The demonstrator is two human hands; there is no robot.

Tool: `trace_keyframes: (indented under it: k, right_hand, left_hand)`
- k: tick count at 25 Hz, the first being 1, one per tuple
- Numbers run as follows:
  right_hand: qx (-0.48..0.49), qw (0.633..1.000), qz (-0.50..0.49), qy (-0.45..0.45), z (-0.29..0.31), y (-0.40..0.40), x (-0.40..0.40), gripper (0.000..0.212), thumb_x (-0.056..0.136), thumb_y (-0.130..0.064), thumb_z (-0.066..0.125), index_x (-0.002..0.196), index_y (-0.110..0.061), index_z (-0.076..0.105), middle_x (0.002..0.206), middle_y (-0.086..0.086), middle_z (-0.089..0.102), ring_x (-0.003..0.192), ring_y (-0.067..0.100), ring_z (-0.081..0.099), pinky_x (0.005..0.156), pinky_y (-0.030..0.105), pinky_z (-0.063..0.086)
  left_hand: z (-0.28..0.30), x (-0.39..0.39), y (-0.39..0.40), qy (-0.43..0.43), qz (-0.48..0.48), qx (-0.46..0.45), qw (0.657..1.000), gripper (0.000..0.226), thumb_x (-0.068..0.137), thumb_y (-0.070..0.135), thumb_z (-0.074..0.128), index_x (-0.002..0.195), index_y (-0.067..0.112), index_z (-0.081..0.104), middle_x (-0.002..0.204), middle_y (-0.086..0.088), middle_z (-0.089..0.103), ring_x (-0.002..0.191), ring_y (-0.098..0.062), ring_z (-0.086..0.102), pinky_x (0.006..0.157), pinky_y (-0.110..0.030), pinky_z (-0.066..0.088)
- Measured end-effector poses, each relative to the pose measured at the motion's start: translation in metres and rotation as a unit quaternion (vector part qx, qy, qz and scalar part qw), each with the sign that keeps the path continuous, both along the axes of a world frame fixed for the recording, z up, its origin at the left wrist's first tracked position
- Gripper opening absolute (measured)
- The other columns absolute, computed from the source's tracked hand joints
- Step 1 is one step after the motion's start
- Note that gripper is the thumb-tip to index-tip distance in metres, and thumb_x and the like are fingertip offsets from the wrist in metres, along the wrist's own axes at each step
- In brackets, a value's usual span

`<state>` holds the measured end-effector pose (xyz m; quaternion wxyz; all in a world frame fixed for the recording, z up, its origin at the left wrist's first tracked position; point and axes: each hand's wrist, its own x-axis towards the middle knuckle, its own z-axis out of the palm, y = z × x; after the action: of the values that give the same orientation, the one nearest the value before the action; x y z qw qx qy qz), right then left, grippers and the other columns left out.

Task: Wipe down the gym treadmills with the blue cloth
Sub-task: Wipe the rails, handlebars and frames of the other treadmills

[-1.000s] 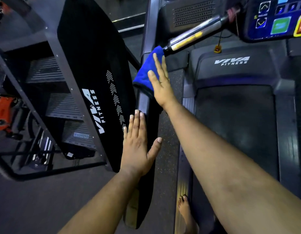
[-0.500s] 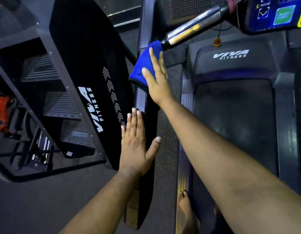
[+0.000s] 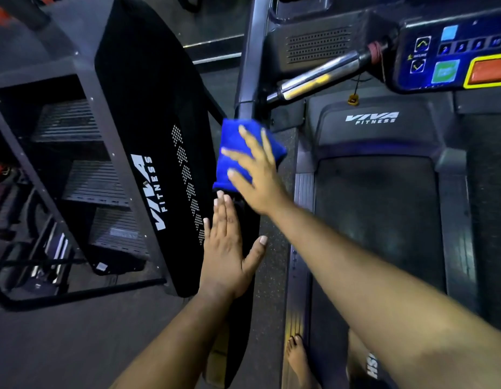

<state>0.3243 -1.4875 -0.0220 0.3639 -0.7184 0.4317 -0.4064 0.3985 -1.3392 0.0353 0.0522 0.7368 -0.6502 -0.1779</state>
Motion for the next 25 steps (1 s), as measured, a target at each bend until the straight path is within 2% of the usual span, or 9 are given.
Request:
trace_keyframes:
  k: [2, 4, 7, 11, 13, 16, 19, 22, 25]
  right_hand:
    - [0.022, 0.998, 0.005, -0.058, -0.018, 0.025, -0.005, 0.056, 0.095, -0.037, 0.051, 0.147, -0.015, 0.047, 0.164, 0.019, 0.015, 0.153, 0.036, 0.005, 0.124, 0.05, 0.003]
    - [0.106, 0.986, -0.028, -0.124, -0.013, -0.012, 0.0, 0.066, 0.094, -0.04, 0.051, 0.153, -0.019, 0.034, 0.165, 0.017, 0.007, 0.154, 0.027, 0.003, 0.125, 0.049, 0.005]
    - [0.249, 0.947, -0.084, -0.182, -0.001, -0.043, 0.001, 0.07, 0.093, -0.045, 0.043, 0.157, -0.029, 0.02, 0.167, 0.008, 0.008, 0.154, 0.017, 0.005, 0.125, 0.046, 0.01]
    - [0.31, 0.921, -0.055, -0.229, -0.021, 0.089, -0.003, 0.07, 0.093, -0.056, 0.035, 0.157, -0.029, 0.024, 0.167, -0.004, 0.01, 0.151, 0.002, 0.004, 0.125, 0.042, 0.009]
    - [0.296, 0.916, -0.043, -0.266, -0.017, 0.11, -0.006, 0.068, 0.094, -0.057, 0.036, 0.156, -0.033, 0.022, 0.167, -0.007, 0.006, 0.152, 0.002, 0.001, 0.126, 0.042, 0.008]
    - [0.23, 0.957, -0.074, -0.158, 0.006, 0.021, 0.003, 0.069, 0.095, -0.05, 0.041, 0.157, -0.033, 0.017, 0.167, 0.006, 0.006, 0.154, 0.023, 0.004, 0.124, 0.047, 0.011]
    - [0.207, 0.971, -0.084, -0.086, 0.012, -0.032, 0.007, 0.065, 0.094, -0.039, 0.05, 0.155, -0.029, 0.029, 0.166, 0.014, 0.005, 0.152, 0.034, 0.011, 0.122, 0.05, 0.015]
    - [0.158, 0.981, -0.056, -0.098, 0.001, 0.067, 0.007, 0.058, 0.094, -0.039, 0.045, 0.15, -0.028, 0.041, 0.167, 0.011, 0.004, 0.154, 0.031, 0.004, 0.124, 0.049, 0.008]
    - [0.192, 0.971, -0.014, -0.144, -0.007, 0.149, -0.001, 0.055, 0.095, -0.038, 0.045, 0.15, -0.038, 0.036, 0.166, -0.004, -0.003, 0.154, 0.018, -0.006, 0.124, 0.049, 0.004]
  left_hand:
    - [-0.002, 0.0, -0.001, 0.008, 0.001, -0.001, 1.0, 0.096, 0.09, 0.078, 0.012, 0.157, 0.013, -0.01, 0.166, -0.004, -0.014, 0.152, -0.013, -0.014, 0.124, -0.05, 0.005]
    - [-0.001, 0.001, -0.002, 0.004, -0.004, -0.005, 1.0, 0.095, 0.09, 0.078, 0.012, 0.157, 0.014, -0.009, 0.166, -0.002, -0.014, 0.152, -0.013, -0.015, 0.124, -0.047, 0.003]
    - [-0.002, 0.0, -0.003, -0.006, -0.01, -0.004, 1.0, 0.095, 0.09, 0.077, 0.012, 0.158, 0.015, -0.008, 0.166, -0.001, -0.015, 0.152, -0.012, -0.015, 0.124, -0.044, 0.0]
    - [-0.002, 0.0, -0.002, 0.022, -0.003, -0.02, 1.0, 0.097, 0.089, 0.078, 0.015, 0.158, 0.013, -0.007, 0.166, -0.001, -0.014, 0.152, -0.012, -0.014, 0.124, -0.047, 0.001]
    - [-0.002, 0.001, -0.002, 0.04, 0.004, -0.026, 0.999, 0.099, 0.089, 0.08, 0.014, 0.158, 0.012, -0.006, 0.166, -0.002, -0.013, 0.152, -0.012, -0.013, 0.125, -0.048, 0.003]
    - [-0.003, 0.002, -0.002, 0.057, 0.007, -0.029, 0.998, 0.099, 0.087, 0.082, 0.013, 0.157, 0.015, -0.01, 0.166, -0.001, -0.014, 0.152, -0.011, -0.013, 0.125, -0.046, 0.001]
    - [-0.007, 0.004, -0.002, 0.079, 0.006, -0.038, 0.996, 0.099, 0.088, 0.081, 0.014, 0.156, 0.015, -0.014, 0.166, -0.001, -0.016, 0.152, -0.012, -0.014, 0.124, -0.046, -0.001]
    - [-0.005, 0.007, 0.001, 0.168, 0.024, -0.104, 0.98, 0.1, 0.09, 0.078, 0.018, 0.154, 0.009, -0.014, 0.161, 0.001, -0.022, 0.15, -0.009, -0.018, 0.123, -0.052, -0.002]
    - [0.0, 0.008, 0.009, 0.218, 0.042, -0.183, 0.958, 0.095, 0.093, 0.073, 0.02, 0.156, 0.006, -0.006, 0.162, -0.001, -0.014, 0.151, -0.007, -0.014, 0.124, -0.05, -0.005]
